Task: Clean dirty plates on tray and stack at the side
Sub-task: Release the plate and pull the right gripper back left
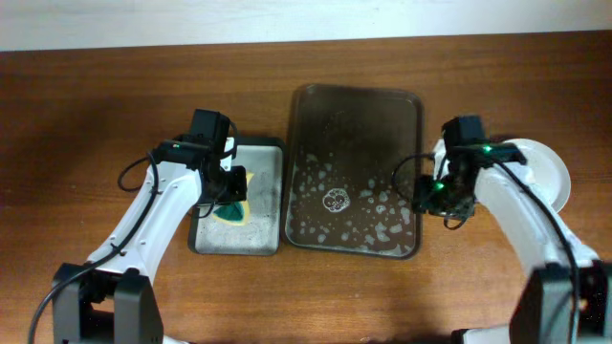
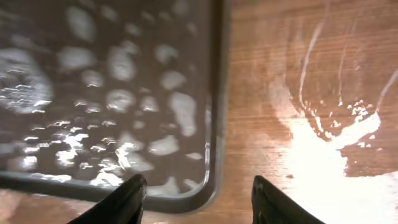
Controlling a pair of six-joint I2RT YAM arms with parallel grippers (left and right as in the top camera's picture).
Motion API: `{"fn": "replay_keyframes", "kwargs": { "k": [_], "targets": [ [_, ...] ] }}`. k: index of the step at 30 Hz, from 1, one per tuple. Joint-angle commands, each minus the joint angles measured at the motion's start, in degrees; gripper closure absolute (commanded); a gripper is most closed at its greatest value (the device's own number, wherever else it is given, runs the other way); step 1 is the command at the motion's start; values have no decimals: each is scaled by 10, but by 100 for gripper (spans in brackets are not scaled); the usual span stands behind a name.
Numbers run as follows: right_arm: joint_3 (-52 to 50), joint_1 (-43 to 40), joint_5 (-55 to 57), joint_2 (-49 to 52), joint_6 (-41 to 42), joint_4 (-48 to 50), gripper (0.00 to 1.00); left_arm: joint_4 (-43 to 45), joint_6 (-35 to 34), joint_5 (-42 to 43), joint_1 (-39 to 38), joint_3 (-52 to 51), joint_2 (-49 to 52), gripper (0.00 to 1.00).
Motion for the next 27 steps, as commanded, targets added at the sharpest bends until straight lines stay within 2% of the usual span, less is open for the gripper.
{"fn": "replay_keyframes", "kwargs": {
  "k": [1,4,5,9,14,16,19,24,26,27],
  "targets": [
    [-28,2,-7,57,-2,33,55,1,5,9,1,-2,-9,100],
    [-48,2,-6,106,-2,66,65,1,5,9,1,-2,-9,100],
    [-54,2,-3,112,-1,79,76,1,5,9,1,-2,-9,100],
    [-59,2,92,113,-1,87,96,1,5,9,1,-2,-9,100],
    [-59,2,217,113,-5,103,96,1,5,9,1,-2,-9,100],
    [-59,2,224,113,-45,120,96,1,5,9,1,-2,-9,100],
    [-59,2,279,113,-53,136,96,1,5,9,0,-2,-9,100],
    [-54,2,301,108,-53,148,96,2,5,9,1,-2,-9,99],
    [-51,2,298,96,-53,155,87,2,5,9,1,-2,-9,96],
    [-44,2,294,81,-53,150,75,2,5,9,1,-2,-9,93]
  ]
}}
